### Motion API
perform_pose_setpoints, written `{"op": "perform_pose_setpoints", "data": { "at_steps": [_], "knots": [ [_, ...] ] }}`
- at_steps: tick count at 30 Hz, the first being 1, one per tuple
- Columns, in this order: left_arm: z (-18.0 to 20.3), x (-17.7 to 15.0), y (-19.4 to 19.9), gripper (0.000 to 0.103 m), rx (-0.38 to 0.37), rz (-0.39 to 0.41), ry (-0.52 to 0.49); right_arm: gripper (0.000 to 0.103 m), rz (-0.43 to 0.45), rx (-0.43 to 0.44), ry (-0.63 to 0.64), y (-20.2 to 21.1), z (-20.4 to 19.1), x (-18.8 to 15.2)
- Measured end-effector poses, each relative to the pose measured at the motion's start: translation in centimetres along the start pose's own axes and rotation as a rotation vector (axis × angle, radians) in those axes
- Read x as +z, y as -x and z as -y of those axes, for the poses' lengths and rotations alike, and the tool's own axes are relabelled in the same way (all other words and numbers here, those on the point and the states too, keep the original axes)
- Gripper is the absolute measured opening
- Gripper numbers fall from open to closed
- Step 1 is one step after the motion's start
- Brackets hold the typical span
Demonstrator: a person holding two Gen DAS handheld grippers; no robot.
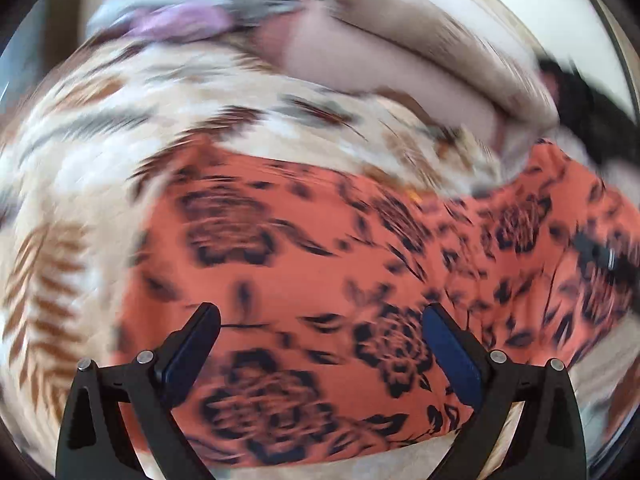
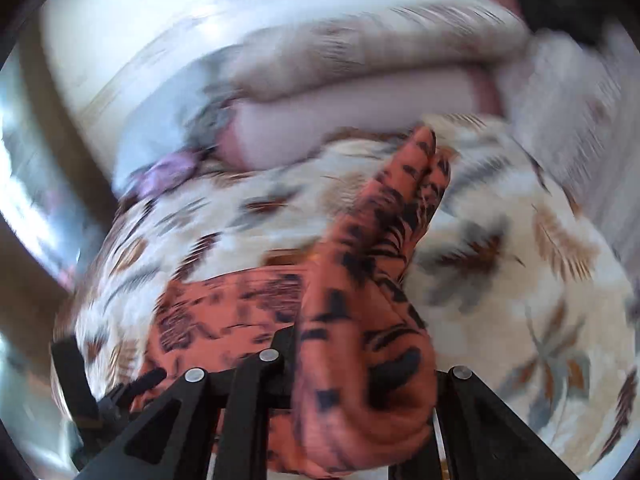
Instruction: Fold small clothes
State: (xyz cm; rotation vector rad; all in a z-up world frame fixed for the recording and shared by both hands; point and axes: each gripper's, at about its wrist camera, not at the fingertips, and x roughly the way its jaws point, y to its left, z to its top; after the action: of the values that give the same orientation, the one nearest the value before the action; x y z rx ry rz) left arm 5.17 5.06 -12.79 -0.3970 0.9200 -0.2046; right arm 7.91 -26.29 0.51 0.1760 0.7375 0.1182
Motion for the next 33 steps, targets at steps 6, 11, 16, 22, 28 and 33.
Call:
{"op": "perform_pose_setpoints", "data": {
  "at_steps": [6,11,16,22,28,33],
  "knots": [
    [-7.3,-0.2,3.4,0.099,-0.030,-0.008,0.181,0.019,-0.333,0.054,0.203,-11.1,-8.5,-8.1],
    [-6.0,1.3,3.1,0.099,-0.177,-0.034,0.147,0.019,-0.261,0.082,0.184,-9.3,-8.5,-7.6],
    [-1.3,4.3,-1.2,0.099,-0.281,-0.161,0.122,0.025,-0.237,0.086,0.219,-9.0,-8.7,-8.5],
    [1.4,6.0,-6.3,0.083,-0.167,-0.299,0.057,0.066,-0.180,0.234,0.158,-5.8,-8.4,-10.2],
    [2.4,6.3,-7.9,0.043,-0.124,-0.337,-0.014,0.067,-0.169,0.400,-0.146,-2.5,-3.1,-12.0],
    [2.7,7.1,-6.7,0.014,-0.127,-0.288,-0.084,0.067,-0.146,0.424,-0.234,-1.1,-0.4,-11.9]
  ]
}}
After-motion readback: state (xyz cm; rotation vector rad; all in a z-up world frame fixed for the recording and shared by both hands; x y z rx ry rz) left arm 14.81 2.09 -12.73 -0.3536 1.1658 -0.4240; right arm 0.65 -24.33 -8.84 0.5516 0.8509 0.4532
